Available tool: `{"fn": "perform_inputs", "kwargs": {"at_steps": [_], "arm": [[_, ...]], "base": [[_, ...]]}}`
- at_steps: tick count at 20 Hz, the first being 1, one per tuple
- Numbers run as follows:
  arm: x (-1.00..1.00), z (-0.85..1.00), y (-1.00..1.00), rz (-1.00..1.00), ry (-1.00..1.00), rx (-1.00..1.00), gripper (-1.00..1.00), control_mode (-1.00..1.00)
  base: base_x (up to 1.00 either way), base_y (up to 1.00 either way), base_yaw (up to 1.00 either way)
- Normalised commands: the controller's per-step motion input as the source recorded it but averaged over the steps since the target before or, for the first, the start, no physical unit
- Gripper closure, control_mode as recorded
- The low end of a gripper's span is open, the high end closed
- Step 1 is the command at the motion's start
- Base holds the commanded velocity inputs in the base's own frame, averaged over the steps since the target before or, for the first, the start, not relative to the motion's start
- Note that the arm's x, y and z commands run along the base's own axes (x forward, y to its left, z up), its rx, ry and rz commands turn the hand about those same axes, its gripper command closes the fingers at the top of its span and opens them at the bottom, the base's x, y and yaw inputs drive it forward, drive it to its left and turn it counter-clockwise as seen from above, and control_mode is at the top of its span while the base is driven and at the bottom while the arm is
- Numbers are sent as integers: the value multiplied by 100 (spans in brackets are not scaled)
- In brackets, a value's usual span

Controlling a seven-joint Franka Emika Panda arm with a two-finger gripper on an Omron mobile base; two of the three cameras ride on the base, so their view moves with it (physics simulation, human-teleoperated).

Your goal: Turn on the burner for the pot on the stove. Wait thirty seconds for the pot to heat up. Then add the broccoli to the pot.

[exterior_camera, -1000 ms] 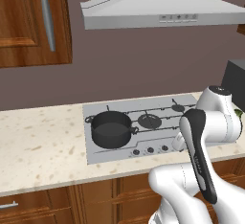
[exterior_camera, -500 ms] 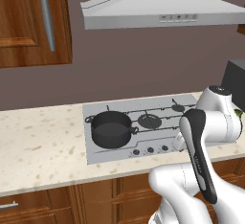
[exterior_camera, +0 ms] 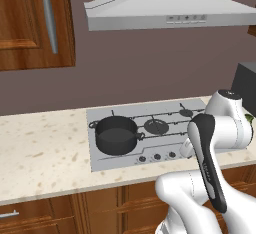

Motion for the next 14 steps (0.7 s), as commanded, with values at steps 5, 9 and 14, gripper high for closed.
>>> {"fn": "perform_inputs", "kwargs": {"at_steps": [5,9,14], "arm": [[0,0,0,0,0,0,-100,-100],[0,0,0,0,0,0,-100,-100],[0,0,0,0,0,0,-100,-100]], "base": [[0,0,0],[0,0,0],[0,0,0]]}}
